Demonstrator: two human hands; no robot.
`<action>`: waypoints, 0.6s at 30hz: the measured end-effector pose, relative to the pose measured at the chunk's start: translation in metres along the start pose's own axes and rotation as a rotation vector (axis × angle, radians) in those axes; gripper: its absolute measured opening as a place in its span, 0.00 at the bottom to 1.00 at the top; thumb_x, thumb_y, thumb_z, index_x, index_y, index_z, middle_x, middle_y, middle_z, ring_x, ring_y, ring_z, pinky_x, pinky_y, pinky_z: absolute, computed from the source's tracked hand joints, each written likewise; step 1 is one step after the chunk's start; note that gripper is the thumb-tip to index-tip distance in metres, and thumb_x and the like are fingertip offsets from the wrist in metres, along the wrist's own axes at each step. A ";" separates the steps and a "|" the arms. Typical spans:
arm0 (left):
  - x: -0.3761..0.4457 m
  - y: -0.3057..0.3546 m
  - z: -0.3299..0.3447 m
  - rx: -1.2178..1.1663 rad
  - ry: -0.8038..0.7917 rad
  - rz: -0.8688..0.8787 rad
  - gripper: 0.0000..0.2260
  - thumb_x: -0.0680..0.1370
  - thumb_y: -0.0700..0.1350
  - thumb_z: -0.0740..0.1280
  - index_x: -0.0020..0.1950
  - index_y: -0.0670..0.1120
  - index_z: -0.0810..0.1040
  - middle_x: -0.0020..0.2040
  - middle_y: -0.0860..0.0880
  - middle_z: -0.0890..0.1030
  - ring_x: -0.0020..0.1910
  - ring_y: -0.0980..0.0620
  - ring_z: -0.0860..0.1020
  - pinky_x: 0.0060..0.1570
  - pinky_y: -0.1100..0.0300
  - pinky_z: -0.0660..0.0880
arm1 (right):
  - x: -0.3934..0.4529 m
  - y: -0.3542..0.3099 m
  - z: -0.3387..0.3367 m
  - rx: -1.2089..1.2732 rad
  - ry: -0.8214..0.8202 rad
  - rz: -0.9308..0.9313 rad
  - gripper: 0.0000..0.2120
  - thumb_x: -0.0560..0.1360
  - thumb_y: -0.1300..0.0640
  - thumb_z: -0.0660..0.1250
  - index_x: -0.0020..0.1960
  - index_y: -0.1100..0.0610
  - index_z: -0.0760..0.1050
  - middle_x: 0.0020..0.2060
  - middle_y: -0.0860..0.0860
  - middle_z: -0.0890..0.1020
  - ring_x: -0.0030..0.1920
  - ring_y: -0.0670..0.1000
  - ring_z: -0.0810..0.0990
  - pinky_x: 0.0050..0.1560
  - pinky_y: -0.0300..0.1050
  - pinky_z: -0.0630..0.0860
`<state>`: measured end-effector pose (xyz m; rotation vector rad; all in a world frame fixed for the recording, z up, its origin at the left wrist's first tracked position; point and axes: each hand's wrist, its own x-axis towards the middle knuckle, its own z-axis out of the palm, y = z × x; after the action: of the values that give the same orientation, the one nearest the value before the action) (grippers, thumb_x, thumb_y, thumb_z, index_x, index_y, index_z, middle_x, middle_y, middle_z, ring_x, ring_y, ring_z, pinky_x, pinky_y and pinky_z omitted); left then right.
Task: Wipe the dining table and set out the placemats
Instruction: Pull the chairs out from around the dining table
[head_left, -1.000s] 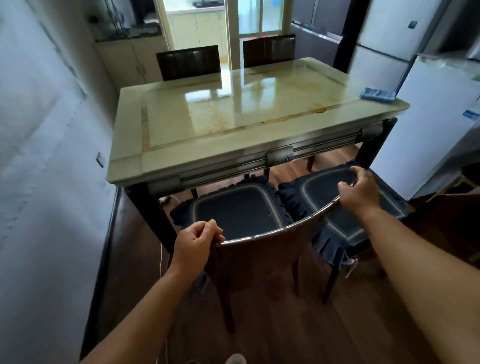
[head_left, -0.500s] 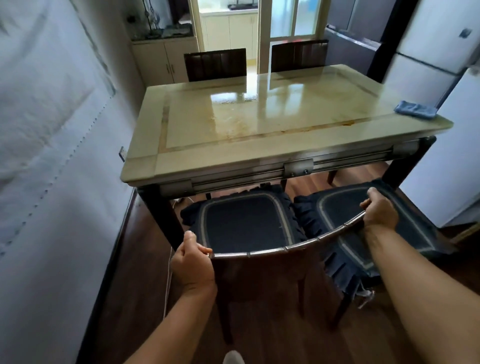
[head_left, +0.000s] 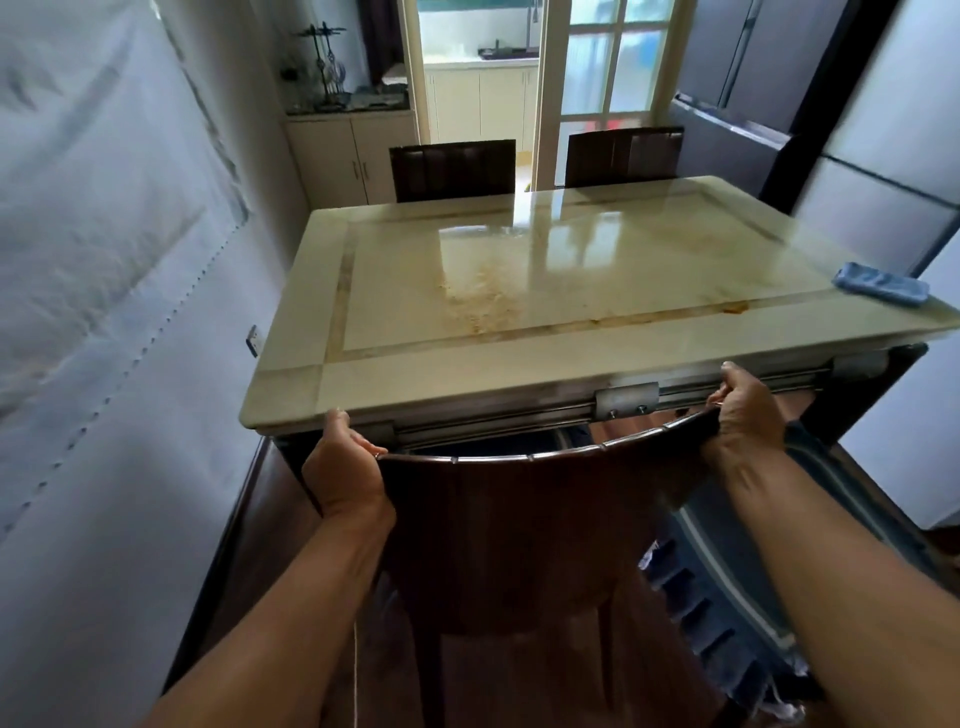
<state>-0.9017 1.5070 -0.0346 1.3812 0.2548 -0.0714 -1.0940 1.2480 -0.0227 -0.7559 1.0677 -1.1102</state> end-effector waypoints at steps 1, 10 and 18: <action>0.005 0.002 0.005 -0.004 0.000 0.010 0.23 0.74 0.50 0.60 0.20 0.45 0.66 0.14 0.50 0.70 0.18 0.57 0.71 0.36 0.59 0.69 | 0.003 -0.002 0.006 0.013 0.001 0.005 0.16 0.76 0.57 0.62 0.32 0.52 0.62 0.13 0.42 0.65 0.15 0.40 0.65 0.18 0.30 0.62; 0.026 0.006 0.039 -0.162 -0.002 -0.005 0.26 0.74 0.49 0.64 0.16 0.48 0.67 0.13 0.53 0.68 0.15 0.57 0.69 0.33 0.57 0.69 | 0.032 -0.007 0.040 -0.092 -0.014 -0.002 0.17 0.75 0.54 0.65 0.31 0.53 0.63 0.18 0.45 0.67 0.19 0.42 0.66 0.23 0.34 0.64; 0.057 -0.013 0.061 -0.082 0.050 0.070 0.25 0.74 0.50 0.64 0.16 0.47 0.68 0.13 0.51 0.68 0.16 0.57 0.70 0.35 0.57 0.70 | 0.071 0.014 0.065 -0.192 -0.075 0.022 0.14 0.72 0.50 0.65 0.31 0.53 0.66 0.29 0.49 0.66 0.29 0.48 0.66 0.36 0.43 0.65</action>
<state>-0.8406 1.4508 -0.0495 1.3107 0.2480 0.0313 -1.0225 1.1824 -0.0342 -0.9290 1.1264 -0.9621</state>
